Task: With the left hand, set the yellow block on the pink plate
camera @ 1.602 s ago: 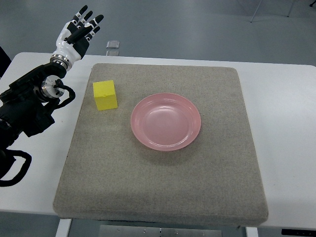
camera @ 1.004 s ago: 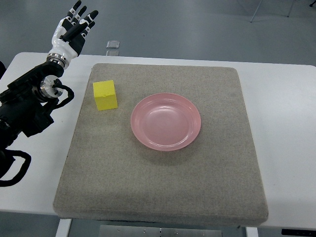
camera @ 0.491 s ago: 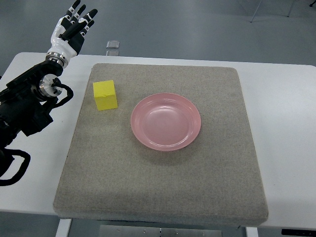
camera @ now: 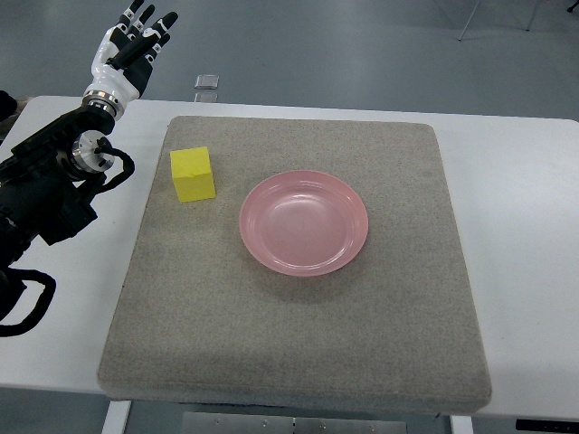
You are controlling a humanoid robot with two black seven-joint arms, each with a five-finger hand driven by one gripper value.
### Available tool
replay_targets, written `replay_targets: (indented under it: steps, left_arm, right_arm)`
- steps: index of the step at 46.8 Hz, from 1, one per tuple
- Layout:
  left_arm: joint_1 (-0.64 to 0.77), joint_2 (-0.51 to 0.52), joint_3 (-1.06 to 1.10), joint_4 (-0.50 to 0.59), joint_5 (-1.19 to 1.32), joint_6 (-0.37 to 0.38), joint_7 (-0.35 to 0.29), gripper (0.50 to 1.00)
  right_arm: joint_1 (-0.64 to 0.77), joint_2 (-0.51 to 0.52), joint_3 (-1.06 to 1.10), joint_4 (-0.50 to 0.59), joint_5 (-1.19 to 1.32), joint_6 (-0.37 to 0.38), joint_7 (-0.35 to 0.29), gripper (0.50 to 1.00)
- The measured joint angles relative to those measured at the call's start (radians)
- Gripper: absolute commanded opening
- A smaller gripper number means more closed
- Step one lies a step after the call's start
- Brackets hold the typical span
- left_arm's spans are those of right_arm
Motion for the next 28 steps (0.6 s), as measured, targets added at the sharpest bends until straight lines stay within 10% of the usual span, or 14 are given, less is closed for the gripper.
replay_targets:
  steps: [28]
  left_arm:
    - [0.003,0.009,0.013,-0.036,0.012,-0.003,0.007,0.994]
  right_arm:
    - [0.000,0.000,0.000,0.000,0.000,0.000,0.000,0.924]
